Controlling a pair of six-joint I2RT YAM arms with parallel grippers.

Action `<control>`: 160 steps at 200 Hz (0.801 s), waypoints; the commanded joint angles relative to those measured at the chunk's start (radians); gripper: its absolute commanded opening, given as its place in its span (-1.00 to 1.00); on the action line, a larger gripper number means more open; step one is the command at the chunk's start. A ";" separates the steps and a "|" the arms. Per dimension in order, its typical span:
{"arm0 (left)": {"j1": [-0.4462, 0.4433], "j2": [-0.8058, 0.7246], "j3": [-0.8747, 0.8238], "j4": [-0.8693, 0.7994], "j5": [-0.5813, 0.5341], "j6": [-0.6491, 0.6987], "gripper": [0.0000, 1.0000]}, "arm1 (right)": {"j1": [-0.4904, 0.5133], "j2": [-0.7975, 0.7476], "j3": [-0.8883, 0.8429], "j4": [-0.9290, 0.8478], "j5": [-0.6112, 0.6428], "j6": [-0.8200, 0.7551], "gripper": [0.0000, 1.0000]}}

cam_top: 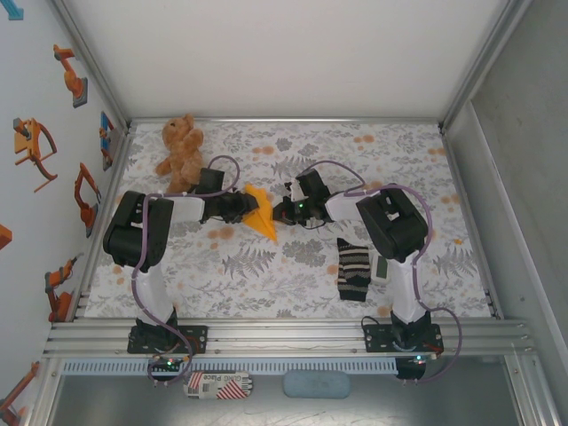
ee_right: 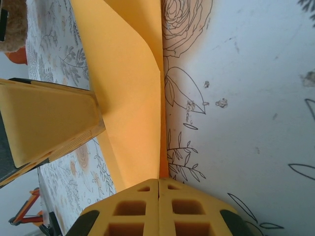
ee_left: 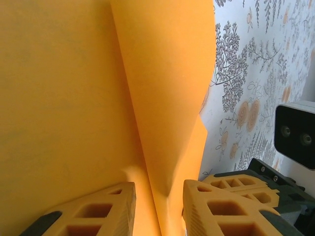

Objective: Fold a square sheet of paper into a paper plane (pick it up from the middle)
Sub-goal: Fourth fold the wing at the center of the table.

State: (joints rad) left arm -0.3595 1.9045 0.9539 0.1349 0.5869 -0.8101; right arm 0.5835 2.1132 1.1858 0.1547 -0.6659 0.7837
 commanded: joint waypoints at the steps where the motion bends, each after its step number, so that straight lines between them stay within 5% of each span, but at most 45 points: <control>1: -0.005 0.012 0.011 -0.052 -0.024 0.021 -0.40 | 0.001 0.049 0.002 -0.109 0.009 -0.045 -1.00; 160: -0.008 0.021 0.009 -0.102 -0.079 0.039 -0.62 | 0.001 0.059 0.074 -0.184 -0.015 -0.102 -1.00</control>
State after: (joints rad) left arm -0.3653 1.9068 0.9653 0.0887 0.5430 -0.7952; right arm 0.5831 2.1262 1.2346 0.0719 -0.6815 0.7250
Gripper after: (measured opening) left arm 0.191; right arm 0.049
